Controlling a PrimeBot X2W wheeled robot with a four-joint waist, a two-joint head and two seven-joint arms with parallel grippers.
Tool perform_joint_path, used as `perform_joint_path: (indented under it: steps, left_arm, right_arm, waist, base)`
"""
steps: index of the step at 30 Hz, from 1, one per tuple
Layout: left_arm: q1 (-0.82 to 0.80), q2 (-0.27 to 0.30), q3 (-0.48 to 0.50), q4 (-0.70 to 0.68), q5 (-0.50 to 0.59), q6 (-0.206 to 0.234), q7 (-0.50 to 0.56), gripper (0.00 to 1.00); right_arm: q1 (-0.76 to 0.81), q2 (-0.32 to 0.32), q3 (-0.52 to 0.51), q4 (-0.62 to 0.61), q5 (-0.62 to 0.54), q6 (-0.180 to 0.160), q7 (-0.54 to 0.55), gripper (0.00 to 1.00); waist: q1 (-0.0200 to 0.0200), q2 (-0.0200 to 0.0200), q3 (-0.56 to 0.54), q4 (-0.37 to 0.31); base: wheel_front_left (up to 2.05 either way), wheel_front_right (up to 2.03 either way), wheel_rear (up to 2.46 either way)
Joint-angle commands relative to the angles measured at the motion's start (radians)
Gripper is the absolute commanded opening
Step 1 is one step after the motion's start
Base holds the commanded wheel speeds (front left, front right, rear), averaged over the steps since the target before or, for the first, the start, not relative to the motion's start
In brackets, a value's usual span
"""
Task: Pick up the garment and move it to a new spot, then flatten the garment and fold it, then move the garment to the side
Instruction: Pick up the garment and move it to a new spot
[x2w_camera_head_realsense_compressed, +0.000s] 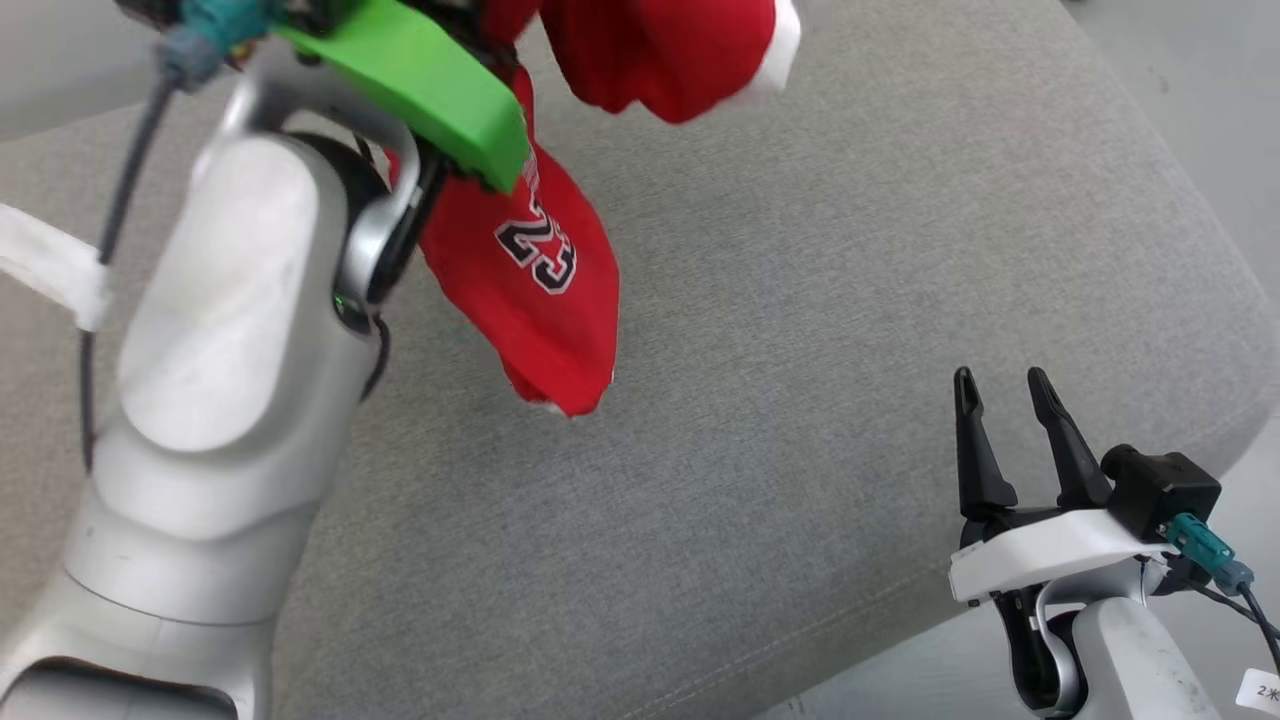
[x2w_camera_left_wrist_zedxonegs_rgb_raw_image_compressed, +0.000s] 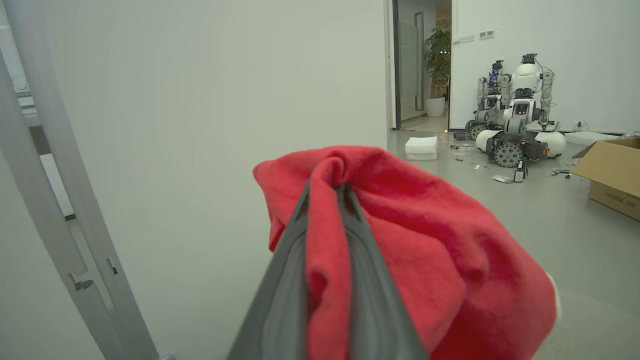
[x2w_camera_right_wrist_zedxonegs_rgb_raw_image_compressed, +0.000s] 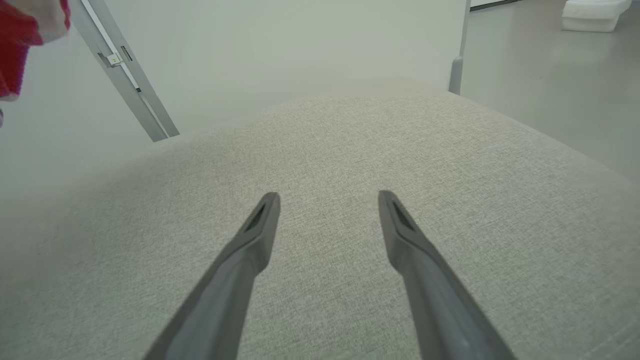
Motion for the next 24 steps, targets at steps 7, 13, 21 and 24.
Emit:
perform_joint_path:
  steps: [7, 13, 21, 24]
  left_arm:
    - [0.183, -0.041, -0.057, 0.139, -0.022, 0.006, -0.073, 0.0]
    - [0.293, -0.075, -0.128, 0.269, -0.034, -0.007, -0.118, 1.0]
    - [0.27, -0.103, -0.159, 0.291, -0.049, -0.006, -0.238, 1.0]
    - [0.269, -0.1, -0.143, 0.275, -0.05, 0.011, -0.279, 1.0]
  right_arm:
    - [-0.003, 0.001, 0.002, -0.009, 0.014, 0.0, -0.005, 1.0]
    - [-0.003, 0.001, 0.001, -0.001, -0.001, 0.0, -0.005, 1.0]
    - [0.015, 0.0, -0.007, 0.007, -0.037, 0.0, -0.005, 1.0]
    - [0.027, 0.0, -0.012, 0.003, -0.05, 0.0, -0.004, 1.0]
  waist:
    - [0.0, -0.0001, 0.042, -0.064]
    - [0.0, -0.0001, 0.033, -0.045]
    - [0.0, -0.0001, -0.032, 0.018]
    - [0.0, -0.0001, -0.06, 0.052]
  base:
    - [0.0, 0.0, 0.0]
    - [0.0, 0.0, 0.0]
    - [0.0, 0.0, 0.0]
    - [0.0, 0.0, 0.0]
